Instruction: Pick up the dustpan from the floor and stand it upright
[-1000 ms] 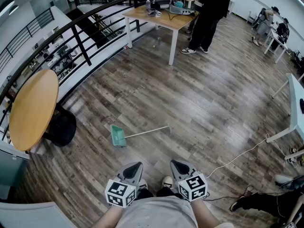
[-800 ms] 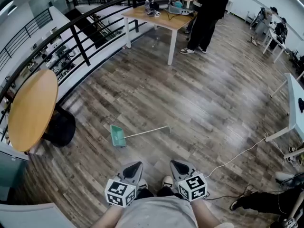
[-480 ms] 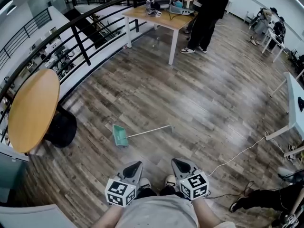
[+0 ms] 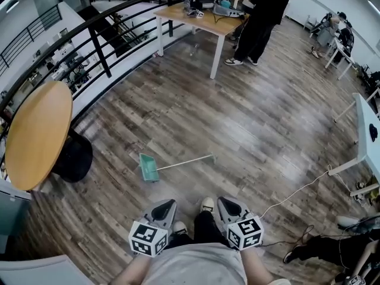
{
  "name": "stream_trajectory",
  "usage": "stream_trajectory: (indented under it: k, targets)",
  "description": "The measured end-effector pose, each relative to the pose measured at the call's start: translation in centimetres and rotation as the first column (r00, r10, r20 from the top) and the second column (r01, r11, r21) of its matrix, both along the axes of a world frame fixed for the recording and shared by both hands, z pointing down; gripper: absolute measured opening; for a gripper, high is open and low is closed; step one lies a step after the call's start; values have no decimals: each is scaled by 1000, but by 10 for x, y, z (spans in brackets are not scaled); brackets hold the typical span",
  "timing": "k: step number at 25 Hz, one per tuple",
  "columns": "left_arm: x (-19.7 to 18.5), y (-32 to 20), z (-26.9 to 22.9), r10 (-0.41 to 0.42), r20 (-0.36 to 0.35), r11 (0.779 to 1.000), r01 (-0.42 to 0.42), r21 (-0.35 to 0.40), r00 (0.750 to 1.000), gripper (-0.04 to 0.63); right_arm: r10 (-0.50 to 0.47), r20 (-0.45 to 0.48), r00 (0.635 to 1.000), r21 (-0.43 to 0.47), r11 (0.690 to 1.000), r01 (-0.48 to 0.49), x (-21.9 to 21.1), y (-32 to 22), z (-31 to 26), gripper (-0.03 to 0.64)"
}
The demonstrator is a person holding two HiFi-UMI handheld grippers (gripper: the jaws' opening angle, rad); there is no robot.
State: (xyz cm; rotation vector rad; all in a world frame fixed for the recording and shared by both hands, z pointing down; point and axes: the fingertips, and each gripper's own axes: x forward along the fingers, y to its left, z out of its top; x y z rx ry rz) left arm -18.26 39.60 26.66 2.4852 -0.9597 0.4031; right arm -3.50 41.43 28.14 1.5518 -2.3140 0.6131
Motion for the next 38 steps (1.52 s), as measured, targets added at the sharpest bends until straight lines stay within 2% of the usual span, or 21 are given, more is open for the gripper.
stream_trajectory:
  k: [4, 9, 18, 23, 31, 38]
  targets:
    - [10, -20, 13, 4, 0, 1000, -4, -18, 1000, 25, 27, 12, 1000, -24, 999, -27, 15, -19, 17, 26]
    - [34, -64, 20, 1, 12, 999, -1, -35, 1000, 25, 31, 31, 999, -37, 999, -30, 39, -67, 25, 26]
    - [113, -187, 7, 1, 7, 1000, -1, -16, 1000, 25, 19, 21, 1000, -41, 999, -18, 125, -190, 18, 26]
    - [148, -241, 6, -30, 21, 999, 30, -21, 999, 25, 2, 25, 1000, -35, 999, -1, 166, -247, 13, 26]
    - [196, -289, 1, -59, 12, 997, 60, -40, 998, 25, -40, 46, 998, -63, 997, 43, 204, -303, 26, 26]
    - [195, -310, 11, -51, 36, 996, 53, -74, 998, 25, -43, 45, 998, -77, 996, 46, 207, -333, 33, 26]
